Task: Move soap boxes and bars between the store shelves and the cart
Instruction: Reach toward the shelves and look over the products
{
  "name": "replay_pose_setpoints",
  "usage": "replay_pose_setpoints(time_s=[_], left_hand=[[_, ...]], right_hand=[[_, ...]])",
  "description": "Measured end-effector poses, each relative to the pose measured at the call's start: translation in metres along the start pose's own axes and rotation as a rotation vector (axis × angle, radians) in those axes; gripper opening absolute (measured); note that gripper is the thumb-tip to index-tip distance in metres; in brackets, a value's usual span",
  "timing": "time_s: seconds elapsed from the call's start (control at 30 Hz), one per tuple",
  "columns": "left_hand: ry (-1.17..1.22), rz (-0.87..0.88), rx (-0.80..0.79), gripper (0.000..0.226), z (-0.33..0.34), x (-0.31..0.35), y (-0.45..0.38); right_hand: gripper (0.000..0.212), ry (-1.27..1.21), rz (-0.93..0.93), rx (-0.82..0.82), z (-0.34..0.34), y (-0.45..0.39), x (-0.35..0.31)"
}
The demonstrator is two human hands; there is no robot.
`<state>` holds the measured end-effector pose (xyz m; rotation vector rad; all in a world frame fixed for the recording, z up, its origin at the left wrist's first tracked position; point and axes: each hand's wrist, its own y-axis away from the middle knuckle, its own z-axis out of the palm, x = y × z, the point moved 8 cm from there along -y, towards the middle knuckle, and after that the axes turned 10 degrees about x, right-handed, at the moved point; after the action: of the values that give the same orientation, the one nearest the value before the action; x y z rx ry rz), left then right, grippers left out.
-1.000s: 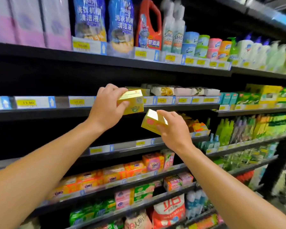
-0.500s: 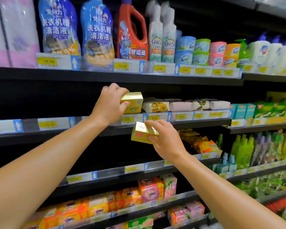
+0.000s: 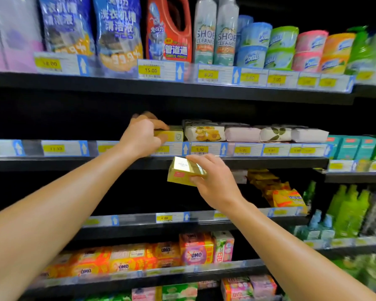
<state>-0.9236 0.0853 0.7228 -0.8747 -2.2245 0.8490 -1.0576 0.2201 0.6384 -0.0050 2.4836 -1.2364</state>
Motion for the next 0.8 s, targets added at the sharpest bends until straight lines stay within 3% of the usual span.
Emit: replay_pose_setpoints(time_s=[0.3,0.6,0.8], left_hand=[[0.085,-0.054,0.064,0.019,0.002,-0.005,-0.007],[0.108,-0.034,0.055,0.024,0.002,-0.003,-0.005],[0.02,-0.134,-0.1,0.04,-0.004,-0.013,-0.008]], right_hand=[[0.052,-0.05,-0.03,-0.022,0.011,-0.003,0.005],[0.052,-0.044,-0.035,-0.035,0.019,-0.003,0.005],[0.052,-0.047,-0.03,-0.037,0.018,-0.004,0.005]])
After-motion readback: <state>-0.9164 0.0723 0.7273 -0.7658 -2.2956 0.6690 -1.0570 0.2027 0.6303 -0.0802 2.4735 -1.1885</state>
